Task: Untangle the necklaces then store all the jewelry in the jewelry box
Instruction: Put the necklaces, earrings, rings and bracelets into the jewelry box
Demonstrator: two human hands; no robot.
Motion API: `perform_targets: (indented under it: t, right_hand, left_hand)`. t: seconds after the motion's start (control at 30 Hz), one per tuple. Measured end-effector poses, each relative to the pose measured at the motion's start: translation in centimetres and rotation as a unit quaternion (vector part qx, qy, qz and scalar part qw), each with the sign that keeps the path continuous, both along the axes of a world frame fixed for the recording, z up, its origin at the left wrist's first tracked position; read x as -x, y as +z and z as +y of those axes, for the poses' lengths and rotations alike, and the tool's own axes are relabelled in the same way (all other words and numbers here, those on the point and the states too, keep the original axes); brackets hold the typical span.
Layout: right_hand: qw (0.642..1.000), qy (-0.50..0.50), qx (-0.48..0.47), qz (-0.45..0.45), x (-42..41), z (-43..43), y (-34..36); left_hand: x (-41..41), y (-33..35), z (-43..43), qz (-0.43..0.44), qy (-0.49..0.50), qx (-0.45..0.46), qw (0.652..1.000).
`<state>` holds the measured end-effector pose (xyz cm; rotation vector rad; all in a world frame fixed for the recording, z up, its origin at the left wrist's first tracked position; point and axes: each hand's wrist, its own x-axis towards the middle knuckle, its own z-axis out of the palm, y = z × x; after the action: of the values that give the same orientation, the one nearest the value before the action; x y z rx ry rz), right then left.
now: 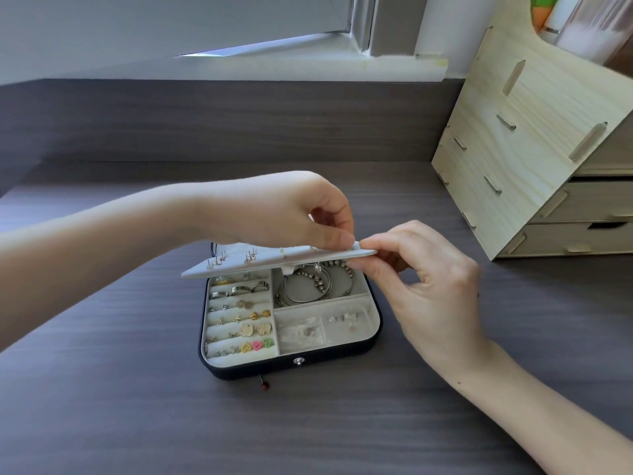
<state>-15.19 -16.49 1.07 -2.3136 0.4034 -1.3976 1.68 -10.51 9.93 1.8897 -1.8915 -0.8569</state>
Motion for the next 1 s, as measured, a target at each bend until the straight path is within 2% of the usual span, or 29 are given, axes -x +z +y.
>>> perform_targets:
  t: [0.1,0.23,0.33,0.4,0.53,0.63,0.7,0.83,1.0]
  right_hand:
    - [1.000,0.005,-0.001,-0.002,-0.06,0.09,0.06]
    - [1.000,0.004,-0.006,-0.007,-0.07,0.08,0.06]
    - [1.000,0.008,-0.008,-0.006,-0.02,0.05,0.01]
    - [1.000,0.010,-0.010,-0.006,-0.02,0.05,0.00]
    - [1.000,0.012,-0.010,-0.005,-0.03,0.06,-0.02]
    - [1.000,0.015,-0.008,-0.009,-0.06,0.01,-0.04]
    - [1.000,0.015,-0.007,-0.010,-0.09,-0.02,-0.06]
    - [1.000,0.009,-0.003,-0.006,-0.11,-0.07,-0.11]
    - [1.000,0.006,0.002,-0.005,-0.08,-0.06,-0.04]
  left_hand:
    - [-0.08,0.02,0.13,0.046,-0.010,-0.002,0.999]
    - [0.16,0.29,0.24,0.085,0.036,-0.010,0.996]
    - [0.31,-0.06,-0.03,-0.041,0.038,0.022,0.998]
    - [0.42,-0.11,0.06,-0.077,0.023,0.036,0.996]
    - [0.45,-0.03,0.24,-0.053,0.002,0.026,0.998]
    - [0.25,0.02,0.33,0.028,0.004,0.018,0.999]
    - [0.29,0.23,0.42,0.053,0.026,0.010,0.998]
    - [0.60,-0.03,0.03,-0.090,0.008,0.023,0.996]
    - [0.58,0.18,0.15,-0.077,-0.002,0.027,0.997]
